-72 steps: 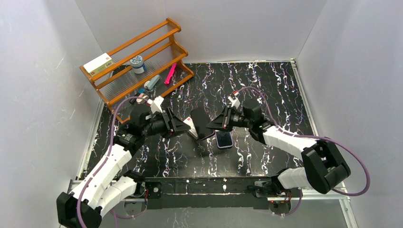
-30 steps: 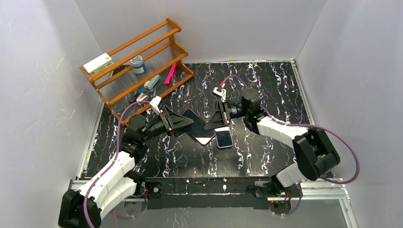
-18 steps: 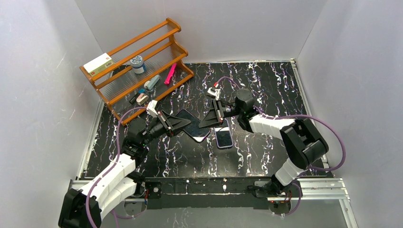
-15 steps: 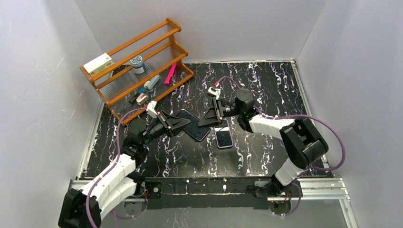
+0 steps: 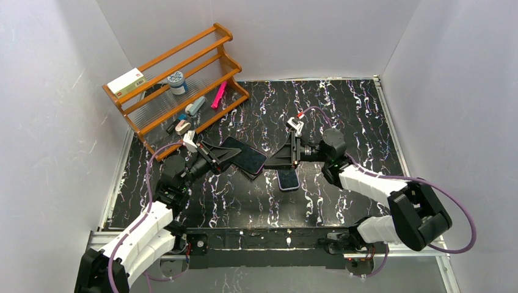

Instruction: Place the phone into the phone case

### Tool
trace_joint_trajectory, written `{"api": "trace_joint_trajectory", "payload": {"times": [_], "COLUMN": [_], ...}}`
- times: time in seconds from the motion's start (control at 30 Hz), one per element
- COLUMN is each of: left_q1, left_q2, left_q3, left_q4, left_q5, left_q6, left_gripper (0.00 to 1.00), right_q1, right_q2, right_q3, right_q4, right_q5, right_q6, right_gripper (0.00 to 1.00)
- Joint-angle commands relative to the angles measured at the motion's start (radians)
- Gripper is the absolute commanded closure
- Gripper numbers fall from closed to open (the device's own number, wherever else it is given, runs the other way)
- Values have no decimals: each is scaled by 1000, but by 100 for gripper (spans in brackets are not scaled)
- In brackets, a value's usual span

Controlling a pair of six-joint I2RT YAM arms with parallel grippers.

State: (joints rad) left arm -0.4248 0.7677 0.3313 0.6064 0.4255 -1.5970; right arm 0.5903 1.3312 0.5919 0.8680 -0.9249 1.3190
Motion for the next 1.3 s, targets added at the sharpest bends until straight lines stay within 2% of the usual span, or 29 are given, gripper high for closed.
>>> {"api": "trace_joint_trajectory", "payload": {"times": [0.0,0.43,0.73,1.0,1.13,1.27], "left_q1": [-3,-3,-3,-3,-3,-3], "left_q2": [-32,-36,-32,-42,-50,-53], "left_q3": [23,28,14,-11,-17,-23], "left_q4": [82,90,104,124,125,125], "left_q5": [-10,-1,-12,-27,-31,-30], "left_q6": [-22,-37,-63,-106,-114,-124], "left_gripper": [100,100,100,100,100,100], "right_q1": [0,4,26,34,33,34], "right_q2": [-51,-29,5,-19,-25,-26], "right_q3": [-6,-2,-8,-25,-20,-22], "right_q4": [-11,107,217,284,279,311], "right_q5": [44,74,82,94,97,96], "right_q6": [-36,34,99,121,119,127], "right_gripper": [36,62,67,60,60,65]}}
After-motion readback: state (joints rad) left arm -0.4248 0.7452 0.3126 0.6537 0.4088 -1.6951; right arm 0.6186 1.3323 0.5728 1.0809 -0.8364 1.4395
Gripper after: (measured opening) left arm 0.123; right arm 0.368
